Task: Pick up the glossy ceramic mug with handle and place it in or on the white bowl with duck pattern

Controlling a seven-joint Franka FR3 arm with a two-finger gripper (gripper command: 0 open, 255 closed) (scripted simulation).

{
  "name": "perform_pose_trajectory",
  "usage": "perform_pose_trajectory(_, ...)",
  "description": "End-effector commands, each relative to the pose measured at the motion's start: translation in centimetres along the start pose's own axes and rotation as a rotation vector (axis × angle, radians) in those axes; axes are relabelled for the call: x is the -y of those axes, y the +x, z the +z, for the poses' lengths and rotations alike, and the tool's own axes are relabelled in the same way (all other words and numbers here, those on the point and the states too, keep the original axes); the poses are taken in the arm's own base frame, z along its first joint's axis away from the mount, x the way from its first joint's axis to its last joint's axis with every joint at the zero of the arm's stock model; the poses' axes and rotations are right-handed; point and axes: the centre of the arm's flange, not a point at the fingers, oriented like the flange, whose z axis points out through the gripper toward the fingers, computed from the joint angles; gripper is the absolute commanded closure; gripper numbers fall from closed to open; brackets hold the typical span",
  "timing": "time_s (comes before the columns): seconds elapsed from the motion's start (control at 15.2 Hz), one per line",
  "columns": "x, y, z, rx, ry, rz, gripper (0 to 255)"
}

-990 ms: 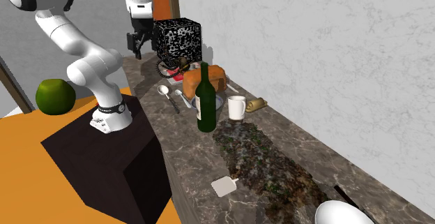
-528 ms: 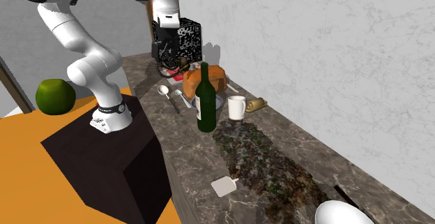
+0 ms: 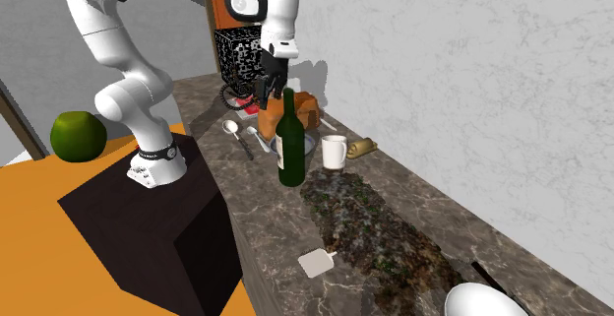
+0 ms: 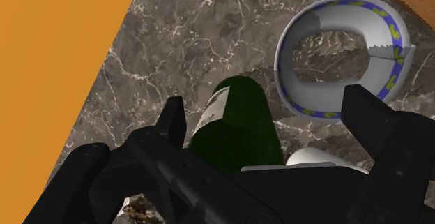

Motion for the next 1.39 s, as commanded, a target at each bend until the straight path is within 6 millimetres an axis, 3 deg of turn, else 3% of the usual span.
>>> perform_pose_trajectory(0.0, 1.2, 2.1, 0.8, 0.0, -0.019, -0.005, 0)
perform_pose_trajectory(1.06, 11.4, 20.2, 8.5, 0.003, -0.17, -0.044, 0)
perform_pose_trajectory(1.32, 11.3, 20.6, 10.2, 0.004, -0.173, -0.044, 0)
